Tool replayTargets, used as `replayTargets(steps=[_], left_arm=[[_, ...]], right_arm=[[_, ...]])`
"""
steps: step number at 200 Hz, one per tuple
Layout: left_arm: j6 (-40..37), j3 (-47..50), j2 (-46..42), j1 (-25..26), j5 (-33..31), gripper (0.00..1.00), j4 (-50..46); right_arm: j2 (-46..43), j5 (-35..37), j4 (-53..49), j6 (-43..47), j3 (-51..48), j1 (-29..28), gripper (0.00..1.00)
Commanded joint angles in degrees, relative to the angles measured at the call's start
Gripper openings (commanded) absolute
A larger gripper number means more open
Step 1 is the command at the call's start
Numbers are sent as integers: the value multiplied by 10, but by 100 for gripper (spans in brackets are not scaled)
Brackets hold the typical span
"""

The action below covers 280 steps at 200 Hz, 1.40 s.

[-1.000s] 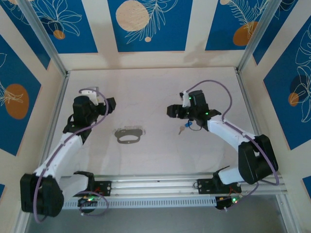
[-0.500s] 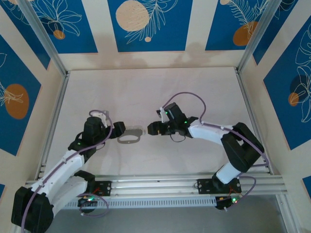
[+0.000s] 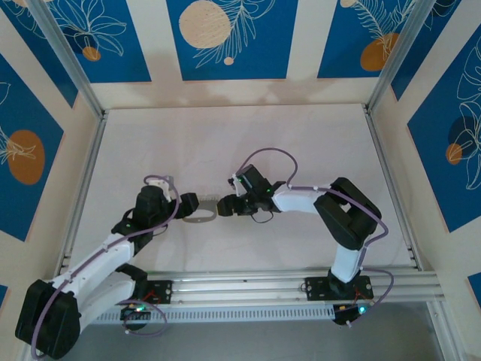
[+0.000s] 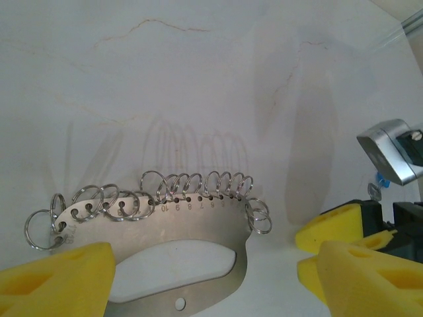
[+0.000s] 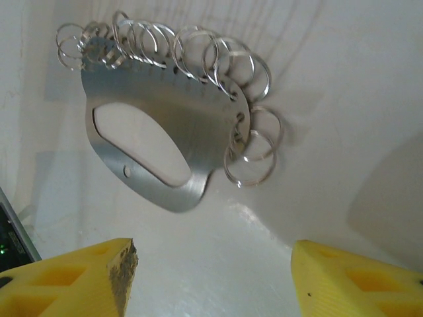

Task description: Put the keys on the keyring

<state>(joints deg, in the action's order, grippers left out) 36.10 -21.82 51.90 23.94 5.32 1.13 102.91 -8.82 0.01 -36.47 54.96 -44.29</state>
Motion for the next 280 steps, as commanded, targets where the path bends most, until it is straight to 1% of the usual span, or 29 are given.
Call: replayTargets(steps=[1,71,116,197,210,230,254,280], left_arm=[[-2,-5,7,9,-10,80,17],[-5,-17,43,22,-10,80,51],[-4,-19,62,31,-9,81,71],[-4,-14,62,35,-14,81,80],[-3,-15,62,36,-15,81,81],[-1,-17,58,36,-14,81,78],[0,-16,47,37,-15,81,72],[-1,-14,36,37,-20,81,69]], right_arm=[[14,3,1,-3,22,-5,64],[57,-7,-1,0,65,-1,64],[70,-12,-3,-2,84,2,64],[104,-18,-17,-1,141,14,64],[105,-20,-24,2,150,19,62],[84,-21,-26,7,134,27,61],[44,-12,-20,17,88,38,61],[36,-20,-11,23,56,45,59]])
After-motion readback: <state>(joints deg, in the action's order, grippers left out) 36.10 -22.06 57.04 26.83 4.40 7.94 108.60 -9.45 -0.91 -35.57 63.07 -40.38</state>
